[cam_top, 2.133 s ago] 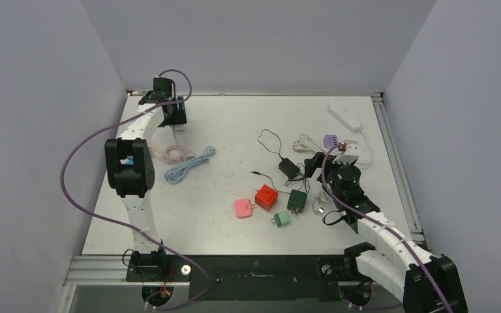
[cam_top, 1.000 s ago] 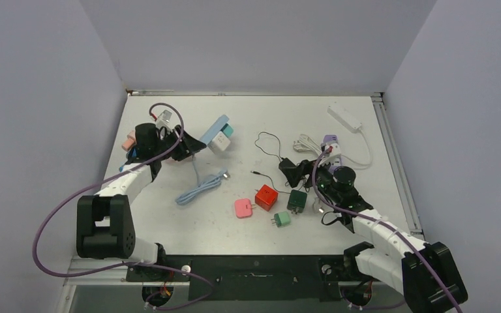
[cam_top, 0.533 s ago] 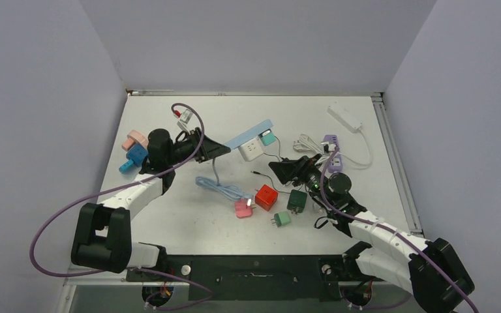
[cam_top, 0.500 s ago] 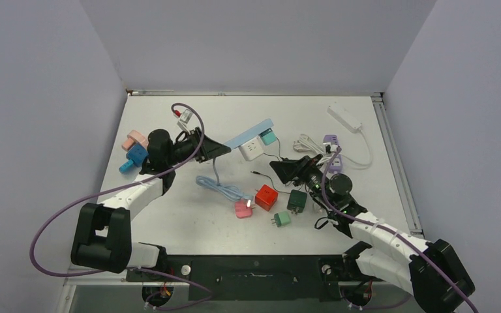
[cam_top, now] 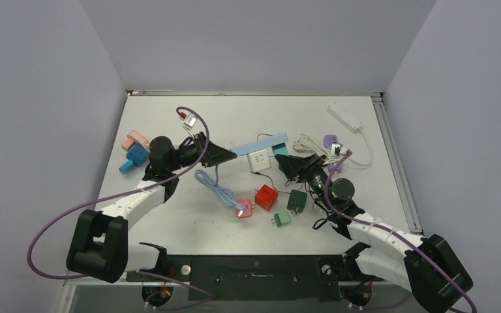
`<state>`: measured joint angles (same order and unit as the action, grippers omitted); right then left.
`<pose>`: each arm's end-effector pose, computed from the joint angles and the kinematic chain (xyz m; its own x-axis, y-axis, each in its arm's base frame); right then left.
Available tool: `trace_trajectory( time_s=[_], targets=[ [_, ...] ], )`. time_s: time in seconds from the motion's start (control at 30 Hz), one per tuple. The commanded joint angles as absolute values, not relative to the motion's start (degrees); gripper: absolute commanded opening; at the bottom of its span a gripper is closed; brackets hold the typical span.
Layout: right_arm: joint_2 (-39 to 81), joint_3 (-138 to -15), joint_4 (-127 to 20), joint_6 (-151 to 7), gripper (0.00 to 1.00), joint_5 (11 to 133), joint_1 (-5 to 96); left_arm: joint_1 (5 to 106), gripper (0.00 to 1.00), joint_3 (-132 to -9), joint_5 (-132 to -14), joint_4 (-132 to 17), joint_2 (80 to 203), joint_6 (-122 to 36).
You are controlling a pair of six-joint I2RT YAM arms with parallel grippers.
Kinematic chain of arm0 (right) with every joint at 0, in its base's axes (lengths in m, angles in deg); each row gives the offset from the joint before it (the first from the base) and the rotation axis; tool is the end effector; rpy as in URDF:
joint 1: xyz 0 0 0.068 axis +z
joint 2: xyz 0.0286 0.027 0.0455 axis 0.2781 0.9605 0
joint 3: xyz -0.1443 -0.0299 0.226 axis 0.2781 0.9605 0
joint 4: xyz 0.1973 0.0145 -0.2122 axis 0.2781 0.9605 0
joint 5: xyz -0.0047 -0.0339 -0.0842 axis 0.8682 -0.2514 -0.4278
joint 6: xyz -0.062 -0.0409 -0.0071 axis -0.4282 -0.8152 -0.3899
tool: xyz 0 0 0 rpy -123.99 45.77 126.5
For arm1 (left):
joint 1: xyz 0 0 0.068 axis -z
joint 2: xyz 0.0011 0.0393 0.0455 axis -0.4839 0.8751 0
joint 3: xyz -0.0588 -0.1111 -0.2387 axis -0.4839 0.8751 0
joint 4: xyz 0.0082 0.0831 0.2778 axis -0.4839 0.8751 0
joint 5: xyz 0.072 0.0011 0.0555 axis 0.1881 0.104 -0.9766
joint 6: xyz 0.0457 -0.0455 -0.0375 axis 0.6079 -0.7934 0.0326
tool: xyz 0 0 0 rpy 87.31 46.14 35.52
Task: Pull the plug off the socket
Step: Remove the plug from the socket.
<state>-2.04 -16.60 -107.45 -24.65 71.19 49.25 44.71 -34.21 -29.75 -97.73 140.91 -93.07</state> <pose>0.2131 0.1477 0.2183 -0.4262 0.6827 -0.5935 -0.5012 0.3679 0.7832 0.2911 -0.1332 0.2467 -0.7821 -0.3473 -0.5174 0.4901 0.1698 -0.8549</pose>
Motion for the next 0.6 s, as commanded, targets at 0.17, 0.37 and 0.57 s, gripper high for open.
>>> trace_trajectory(
  time_s=[0.17,0.37,0.57],
  targets=[
    [3.6,-15.0,-121.8,-20.9,0.9,70.7,49.8,46.4,0.0,-33.7,-28.9,-111.1,137.8,-98.2],
    [2.5,-14.8,-125.4,-22.7,0.92,70.8,50.2,46.6,0.0,-31.7,-28.4,-112.6,138.8,-100.2],
    [1.6,-16.0,-123.8,-24.4,0.72,72.5,50.4,46.9,0.0,-30.1,-28.0,-111.5,138.4,-99.6]
  ],
)
